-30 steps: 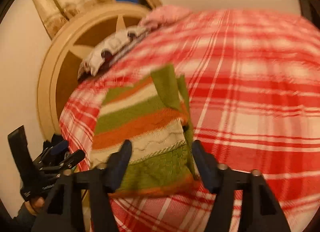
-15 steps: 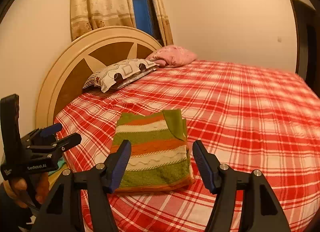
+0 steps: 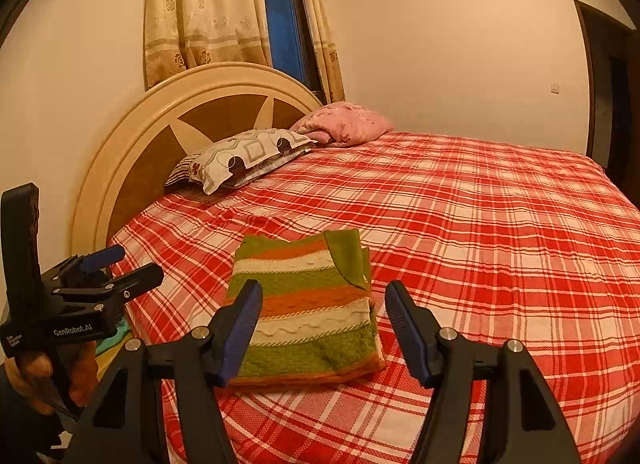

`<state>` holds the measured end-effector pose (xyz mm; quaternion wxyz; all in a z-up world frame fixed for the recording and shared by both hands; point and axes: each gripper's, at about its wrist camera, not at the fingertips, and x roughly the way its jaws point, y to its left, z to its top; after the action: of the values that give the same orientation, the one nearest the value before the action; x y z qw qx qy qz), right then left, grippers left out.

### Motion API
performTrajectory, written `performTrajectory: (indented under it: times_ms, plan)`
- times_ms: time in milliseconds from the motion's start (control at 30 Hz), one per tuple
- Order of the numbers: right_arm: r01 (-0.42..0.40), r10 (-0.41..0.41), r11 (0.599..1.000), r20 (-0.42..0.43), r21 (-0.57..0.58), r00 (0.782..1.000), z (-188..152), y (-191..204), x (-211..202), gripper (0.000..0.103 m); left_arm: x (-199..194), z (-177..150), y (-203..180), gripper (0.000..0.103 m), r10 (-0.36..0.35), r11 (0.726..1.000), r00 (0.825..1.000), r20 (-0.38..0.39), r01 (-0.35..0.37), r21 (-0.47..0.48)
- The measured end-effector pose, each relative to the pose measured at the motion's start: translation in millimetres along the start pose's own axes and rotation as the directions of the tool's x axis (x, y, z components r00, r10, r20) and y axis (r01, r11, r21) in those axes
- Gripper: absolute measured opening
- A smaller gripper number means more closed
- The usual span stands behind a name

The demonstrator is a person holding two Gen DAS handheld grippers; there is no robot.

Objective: Fold small clothes

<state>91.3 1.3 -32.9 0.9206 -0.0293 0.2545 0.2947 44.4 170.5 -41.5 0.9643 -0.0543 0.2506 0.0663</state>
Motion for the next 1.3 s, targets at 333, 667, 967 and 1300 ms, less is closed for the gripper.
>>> performTrajectory:
  times_ms: [333,667,967,1300]
  plan:
    - [-0.007,0.007,1.0,-0.008,0.006,1.0,-1,0,-1,0.065,-1,1,0,0.103,-0.001,1.0,1.0,0.005,0.001,-0.004]
    - [-0.01,0.01,1.0,-0.003,0.004,1.0,0,2,0,0.065,-3,1,-2,0.103,0.0,1.0,1.0,0.009,0.0,-0.002]
    - [-0.009,0.009,1.0,0.005,0.019,1.0,-1,-2,-3,0.065,-2,1,-5,0.103,-0.006,1.0,1.0,0.007,0.006,0.007]
    - [-0.004,0.002,0.999,0.055,0.036,0.998,1,-8,-13,0.065,-8,4,-10,0.103,-0.011,1.0,0.999,0.033,0.011,0.017]
